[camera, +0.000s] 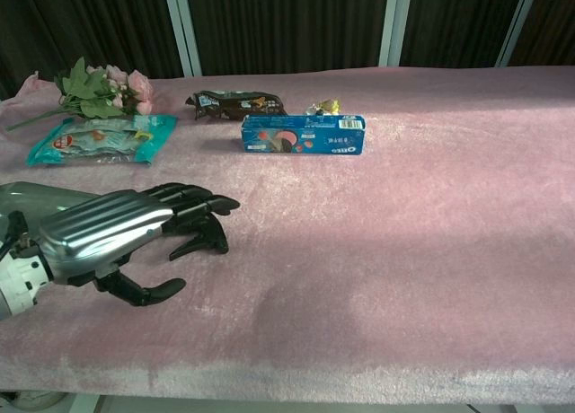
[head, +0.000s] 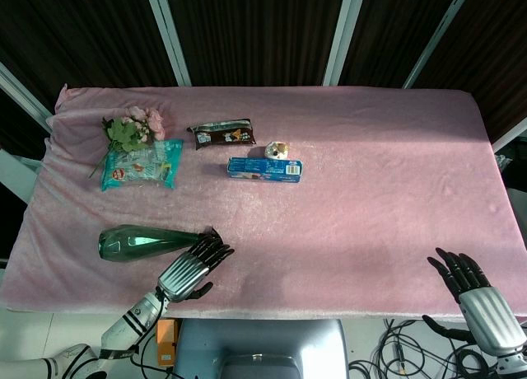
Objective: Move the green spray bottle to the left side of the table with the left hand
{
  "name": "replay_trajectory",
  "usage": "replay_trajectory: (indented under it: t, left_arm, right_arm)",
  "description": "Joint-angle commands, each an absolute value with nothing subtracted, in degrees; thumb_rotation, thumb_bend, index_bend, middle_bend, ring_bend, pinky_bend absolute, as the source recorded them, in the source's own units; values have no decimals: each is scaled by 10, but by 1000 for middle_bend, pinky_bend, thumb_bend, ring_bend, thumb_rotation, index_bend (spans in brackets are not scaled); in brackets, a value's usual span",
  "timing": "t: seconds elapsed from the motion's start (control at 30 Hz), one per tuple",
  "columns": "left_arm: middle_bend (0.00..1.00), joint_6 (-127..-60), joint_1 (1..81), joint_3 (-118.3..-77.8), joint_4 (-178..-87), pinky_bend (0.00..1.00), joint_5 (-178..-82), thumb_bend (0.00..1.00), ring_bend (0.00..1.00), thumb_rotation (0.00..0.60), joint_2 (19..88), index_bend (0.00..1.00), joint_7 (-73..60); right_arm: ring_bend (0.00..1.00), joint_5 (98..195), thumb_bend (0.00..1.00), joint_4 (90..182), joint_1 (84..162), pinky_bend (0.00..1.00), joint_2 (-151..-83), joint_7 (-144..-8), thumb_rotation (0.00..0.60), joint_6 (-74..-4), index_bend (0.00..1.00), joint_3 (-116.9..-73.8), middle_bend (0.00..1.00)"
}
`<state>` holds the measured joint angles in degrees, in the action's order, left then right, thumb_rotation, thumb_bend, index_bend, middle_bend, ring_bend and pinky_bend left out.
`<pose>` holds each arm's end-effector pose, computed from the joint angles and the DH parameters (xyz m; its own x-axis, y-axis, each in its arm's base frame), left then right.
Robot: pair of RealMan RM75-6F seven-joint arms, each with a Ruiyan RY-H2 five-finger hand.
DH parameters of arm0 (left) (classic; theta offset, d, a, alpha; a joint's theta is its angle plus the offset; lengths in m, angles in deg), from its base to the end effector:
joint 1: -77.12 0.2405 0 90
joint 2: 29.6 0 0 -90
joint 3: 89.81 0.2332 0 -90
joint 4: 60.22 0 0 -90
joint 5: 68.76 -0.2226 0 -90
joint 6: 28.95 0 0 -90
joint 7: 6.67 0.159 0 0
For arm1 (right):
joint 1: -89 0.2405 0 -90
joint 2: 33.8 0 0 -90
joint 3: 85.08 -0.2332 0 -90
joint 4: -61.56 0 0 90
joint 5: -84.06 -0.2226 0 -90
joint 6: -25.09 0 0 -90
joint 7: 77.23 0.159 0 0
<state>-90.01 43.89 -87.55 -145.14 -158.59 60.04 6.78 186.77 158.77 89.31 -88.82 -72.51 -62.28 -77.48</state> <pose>-0.1494 0.2501 -0.0614 0.5359 0.2509 0.8061 0.7277 -0.6214 -0.2903 -0.2772 -0.1255 0.1393 0.3931 -0.1895 0.8998 -0.9135 -0.1917 0.3587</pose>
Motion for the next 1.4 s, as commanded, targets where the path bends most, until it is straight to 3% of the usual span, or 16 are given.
replay_trajectory:
  t: [0.03, 0.37, 0.53, 1.07, 1.27, 1.4]
  left_arm:
    - [195, -923, 453, -920, -1523, 0, -1500, 393, 0, 600, 586, 21, 292]
    - [189, -1048, 469, -962, -1556, 0, -1347, 366, 0, 600, 681, 46, 723]
    - [188, -1095, 465, -969, -1543, 0, -1284, 351, 0, 600, 735, 59, 830]
    - [169, -1123, 436, -979, -1491, 0, -1198, 331, 0, 600, 796, 101, 883]
    - [227, -1116, 426, -981, -1470, 0, -1176, 331, 25, 600, 798, 204, 879]
    - [319, -1114, 420, -979, -1461, 0, -1166, 331, 84, 600, 799, 326, 880]
  right_arm:
    - [0, 1867, 335, 1589, 895, 0, -889, -725, 600, -620, 0, -775, 0]
    - [0, 1870, 335, 1594, 902, 0, -888, -730, 600, -607, 0, -773, 0]
    - [0, 1874, 335, 1592, 900, 0, -884, -721, 600, -614, 0, -772, 0]
    - [0, 1887, 336, 1579, 896, 0, -879, -698, 600, -635, 0, -770, 0]
    - [0, 1887, 335, 1577, 896, 0, -878, -693, 600, -639, 0, -771, 0]
    - [0, 1887, 335, 1576, 896, 0, -877, -691, 600, -639, 0, -770, 0]
